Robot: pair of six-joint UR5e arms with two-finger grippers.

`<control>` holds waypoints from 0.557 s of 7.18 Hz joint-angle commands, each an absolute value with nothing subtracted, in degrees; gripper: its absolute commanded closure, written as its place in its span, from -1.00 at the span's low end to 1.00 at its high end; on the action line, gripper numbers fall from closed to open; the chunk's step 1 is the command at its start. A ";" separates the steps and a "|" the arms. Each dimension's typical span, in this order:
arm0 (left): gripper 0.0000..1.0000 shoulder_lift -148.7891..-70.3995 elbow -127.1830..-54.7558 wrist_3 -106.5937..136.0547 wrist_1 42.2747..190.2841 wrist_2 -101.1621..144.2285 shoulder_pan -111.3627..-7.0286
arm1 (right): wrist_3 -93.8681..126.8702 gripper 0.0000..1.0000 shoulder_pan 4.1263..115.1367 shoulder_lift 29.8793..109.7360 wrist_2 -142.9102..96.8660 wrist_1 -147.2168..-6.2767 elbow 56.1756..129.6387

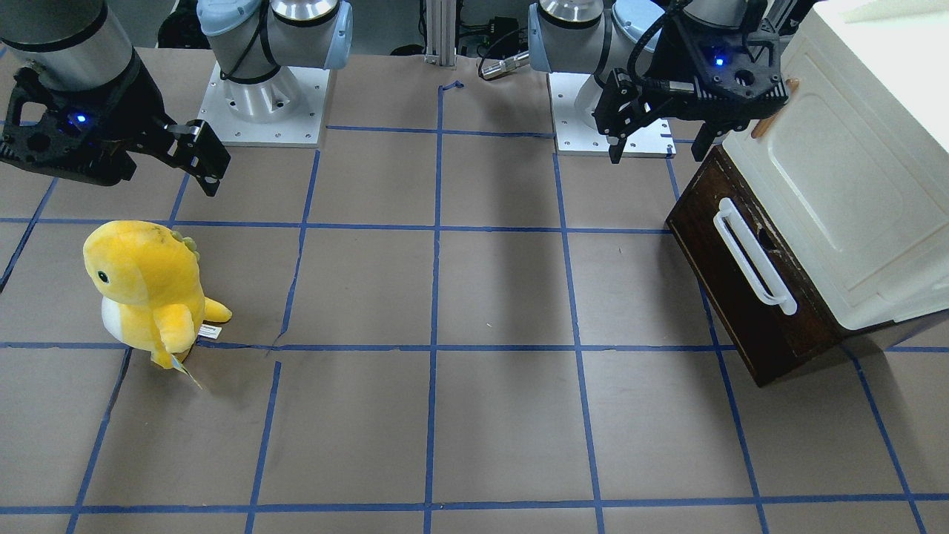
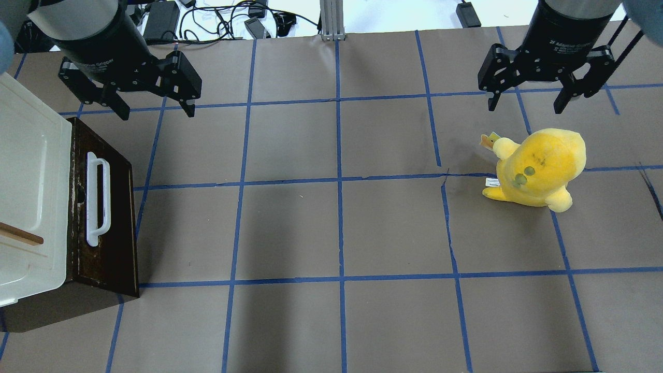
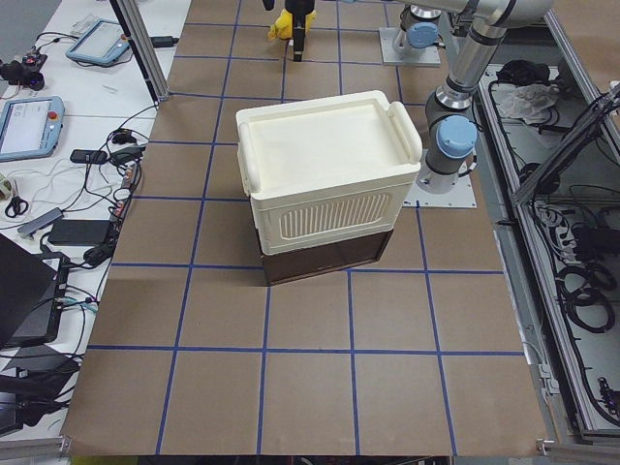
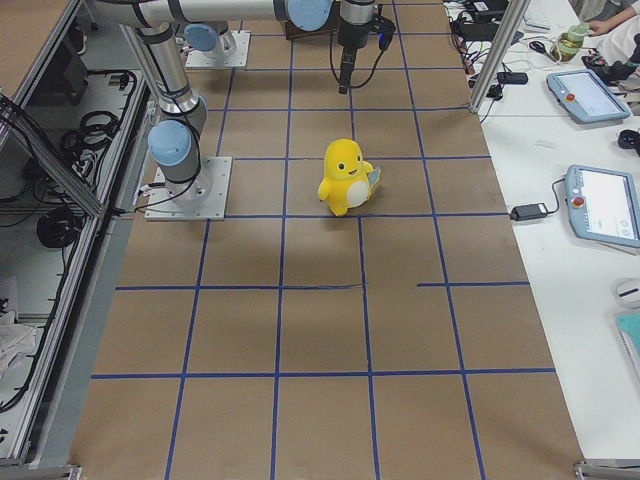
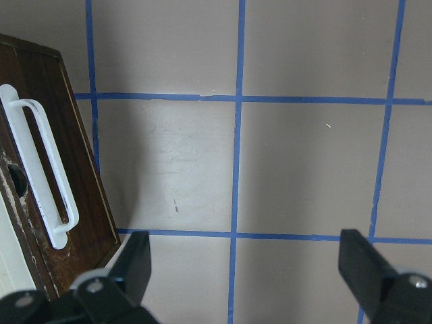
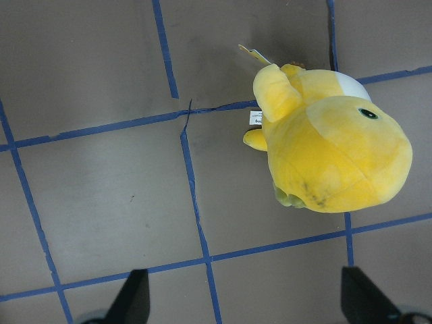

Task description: Pull drawer sideways

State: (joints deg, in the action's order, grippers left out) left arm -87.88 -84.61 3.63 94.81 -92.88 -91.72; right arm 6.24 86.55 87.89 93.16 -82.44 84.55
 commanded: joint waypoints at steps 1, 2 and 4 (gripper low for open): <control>-1.00 -87.80 -84.64 3.78 94.83 -92.73 -91.76 | 6.24 -1.00 86.57 87.89 93.16 -82.44 84.55; -1.00 -87.80 -84.64 3.95 94.83 -92.72 -91.76 | 6.24 -1.00 86.57 87.89 93.16 -82.44 84.55; -1.00 -87.63 -84.64 4.22 95.01 -92.64 -91.76 | 6.24 -1.00 86.57 87.89 93.16 -82.44 84.55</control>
